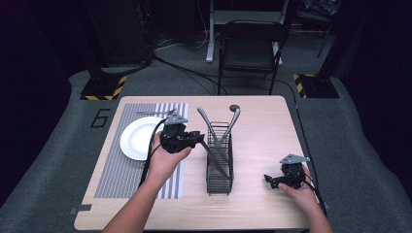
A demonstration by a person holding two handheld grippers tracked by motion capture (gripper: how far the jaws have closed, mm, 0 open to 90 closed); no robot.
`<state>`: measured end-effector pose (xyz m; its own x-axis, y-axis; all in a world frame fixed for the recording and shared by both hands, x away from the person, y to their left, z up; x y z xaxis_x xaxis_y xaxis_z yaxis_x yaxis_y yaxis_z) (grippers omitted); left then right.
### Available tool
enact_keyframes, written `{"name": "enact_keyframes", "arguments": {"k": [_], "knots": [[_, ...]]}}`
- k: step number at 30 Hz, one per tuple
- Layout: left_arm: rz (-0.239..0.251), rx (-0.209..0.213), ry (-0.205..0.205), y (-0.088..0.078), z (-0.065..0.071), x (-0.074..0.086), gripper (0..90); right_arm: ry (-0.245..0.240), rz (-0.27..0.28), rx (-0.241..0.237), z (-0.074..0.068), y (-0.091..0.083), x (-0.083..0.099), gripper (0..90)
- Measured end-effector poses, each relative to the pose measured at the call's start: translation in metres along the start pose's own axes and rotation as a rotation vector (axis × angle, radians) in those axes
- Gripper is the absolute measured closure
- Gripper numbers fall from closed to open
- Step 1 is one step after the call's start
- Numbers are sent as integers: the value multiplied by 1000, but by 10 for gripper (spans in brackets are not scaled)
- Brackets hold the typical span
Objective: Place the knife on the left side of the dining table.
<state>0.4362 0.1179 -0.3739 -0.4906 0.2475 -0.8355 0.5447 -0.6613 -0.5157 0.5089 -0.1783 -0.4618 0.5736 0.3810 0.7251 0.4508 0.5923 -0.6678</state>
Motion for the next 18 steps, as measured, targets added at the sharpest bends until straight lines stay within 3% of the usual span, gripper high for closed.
{"name": "enact_keyframes", "arguments": {"k": [4,10,18], "knots": [[3,5,23,-2,9,-3,746,0,0,0,0,0,0,0],[14,43,6,-3,18,-5,777,-3,3,3,0,0,0,0],[0,92,29,-6,34,-10,813,-1,1,1,0,0,0,0]]}}
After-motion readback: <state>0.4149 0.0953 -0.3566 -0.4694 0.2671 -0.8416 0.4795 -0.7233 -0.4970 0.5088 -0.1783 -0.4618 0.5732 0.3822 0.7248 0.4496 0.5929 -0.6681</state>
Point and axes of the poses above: each handheld gripper's, and its own axes: y roughly forward along the jaws, x roughly out of its underside, z roughly to its right, the point moved 5 cm from there along y, roughly forward along the jaws, and after that the axes turned 1 degree about z, right-handed, at the moved point
